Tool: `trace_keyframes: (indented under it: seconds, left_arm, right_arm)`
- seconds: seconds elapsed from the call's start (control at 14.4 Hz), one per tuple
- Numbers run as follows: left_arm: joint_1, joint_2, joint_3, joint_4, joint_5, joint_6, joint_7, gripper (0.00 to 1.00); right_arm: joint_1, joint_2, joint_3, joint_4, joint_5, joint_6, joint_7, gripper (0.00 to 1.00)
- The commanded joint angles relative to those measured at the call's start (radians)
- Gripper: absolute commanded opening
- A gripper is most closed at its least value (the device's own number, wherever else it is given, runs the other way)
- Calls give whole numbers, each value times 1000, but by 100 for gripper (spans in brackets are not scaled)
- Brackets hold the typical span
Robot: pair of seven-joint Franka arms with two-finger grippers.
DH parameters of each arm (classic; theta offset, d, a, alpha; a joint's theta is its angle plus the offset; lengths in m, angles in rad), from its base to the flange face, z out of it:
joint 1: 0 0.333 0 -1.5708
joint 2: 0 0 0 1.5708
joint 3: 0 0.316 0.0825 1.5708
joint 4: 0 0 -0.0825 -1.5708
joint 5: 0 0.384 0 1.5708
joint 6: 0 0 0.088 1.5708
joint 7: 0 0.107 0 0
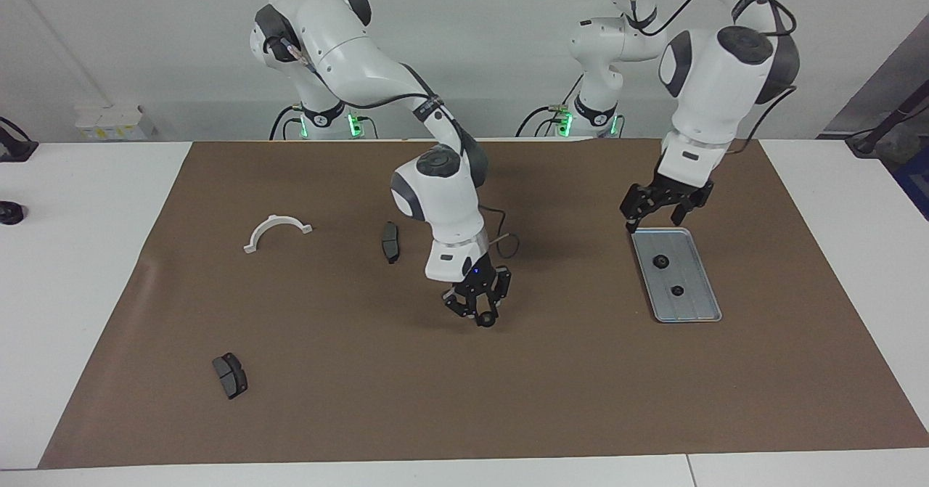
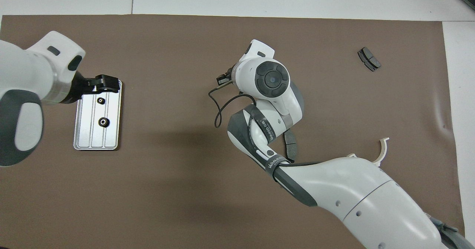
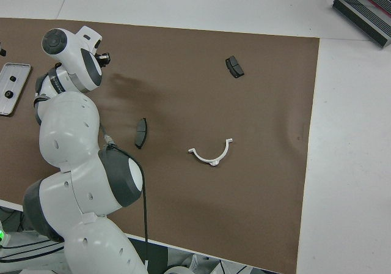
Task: Pick bearing gear from pile to tray
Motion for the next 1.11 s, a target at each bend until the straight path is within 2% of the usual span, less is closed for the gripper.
trace_keyframes:
  seconds: [0.0,0.07,0.21,0.35,0.56,0.76,0.83,1.04]
  left_arm:
    - [-28,75,17,65,7,17,-86,100]
    - [-42,108,15,85,27,16,-125,100]
    - [-68,188,17,170,33,10,-189,100]
    - [-67,210,18,197,30,13,-190,100]
    - [-74,249,18,200,32,34,-218,100]
    - [-156,360,23,246,160,65,-433,100]
    - [-165,377,23,247,168,74,-484,100]
    - [-228,398,23,165,217,204,-744,100]
  right_arm:
    - [59,-14,-4,-27,7,61,92,23]
    - [78,-12,-4,-29,7,71,136,34]
    - [107,-12,-4,-28,5,72,215,84]
    - [121,-14,-7,-21,4,68,264,100]
    - [106,-41,-24,-15,-18,39,260,100]
    - [44,-165,-24,-15,-16,-157,241,100]
    - [27,-205,-23,-15,-7,-223,229,100]
    - [-45,-320,-21,-15,-1,-415,186,100]
